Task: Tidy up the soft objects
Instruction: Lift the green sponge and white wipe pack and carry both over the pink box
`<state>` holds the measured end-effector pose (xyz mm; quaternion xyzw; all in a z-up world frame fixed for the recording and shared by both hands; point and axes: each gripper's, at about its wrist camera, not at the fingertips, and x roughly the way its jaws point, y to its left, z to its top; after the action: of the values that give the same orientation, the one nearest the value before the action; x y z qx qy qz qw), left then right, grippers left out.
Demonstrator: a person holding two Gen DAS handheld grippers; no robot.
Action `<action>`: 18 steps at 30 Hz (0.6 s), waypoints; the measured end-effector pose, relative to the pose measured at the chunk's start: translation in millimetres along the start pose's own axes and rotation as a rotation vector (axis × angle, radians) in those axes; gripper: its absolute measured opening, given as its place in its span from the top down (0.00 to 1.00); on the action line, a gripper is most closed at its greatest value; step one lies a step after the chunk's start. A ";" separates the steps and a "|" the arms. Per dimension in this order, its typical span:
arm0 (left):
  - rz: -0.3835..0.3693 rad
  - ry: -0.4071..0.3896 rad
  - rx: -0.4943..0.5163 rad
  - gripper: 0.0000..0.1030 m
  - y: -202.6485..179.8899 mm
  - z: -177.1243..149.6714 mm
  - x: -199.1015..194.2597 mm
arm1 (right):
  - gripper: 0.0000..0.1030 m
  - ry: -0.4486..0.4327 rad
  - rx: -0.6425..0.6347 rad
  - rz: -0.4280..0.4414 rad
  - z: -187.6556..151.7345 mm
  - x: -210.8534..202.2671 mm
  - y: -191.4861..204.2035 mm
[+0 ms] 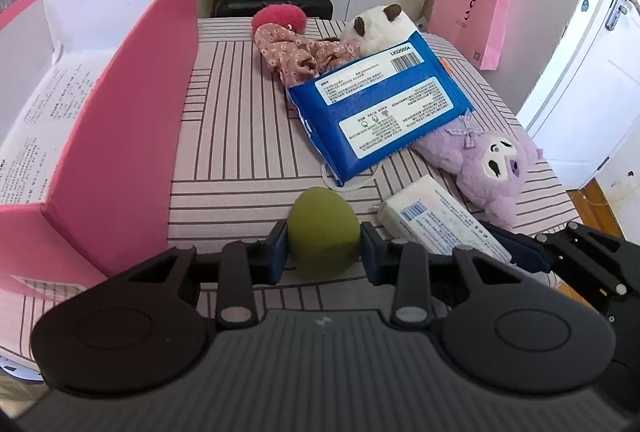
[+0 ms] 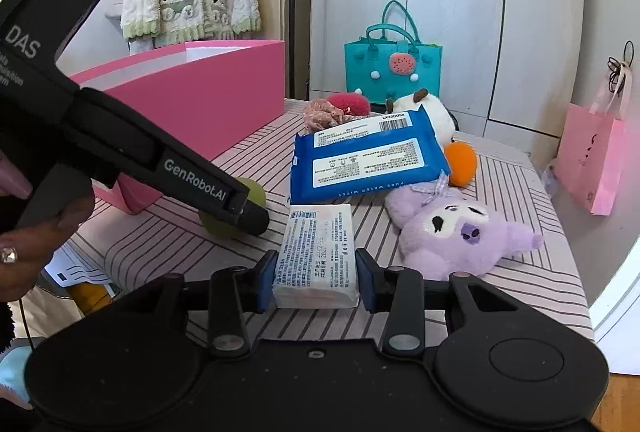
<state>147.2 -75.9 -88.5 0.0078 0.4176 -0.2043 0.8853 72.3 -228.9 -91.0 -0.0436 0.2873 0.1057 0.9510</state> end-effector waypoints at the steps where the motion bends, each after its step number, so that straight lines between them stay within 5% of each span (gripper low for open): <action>1: -0.004 -0.002 0.000 0.65 -0.1 0.1 -2.0 | 0.56 0.000 -0.002 -0.001 0.2 -0.7 0.3; 18: -0.016 -0.075 0.106 0.65 -10.3 7.2 -80.5 | 0.56 0.053 0.084 0.102 25.1 -29.4 -13.4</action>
<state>103.0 -58.1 -22.4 0.0435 0.3727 -0.2334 0.8971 64.9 -243.6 -53.5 0.0081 0.3184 0.1407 0.9374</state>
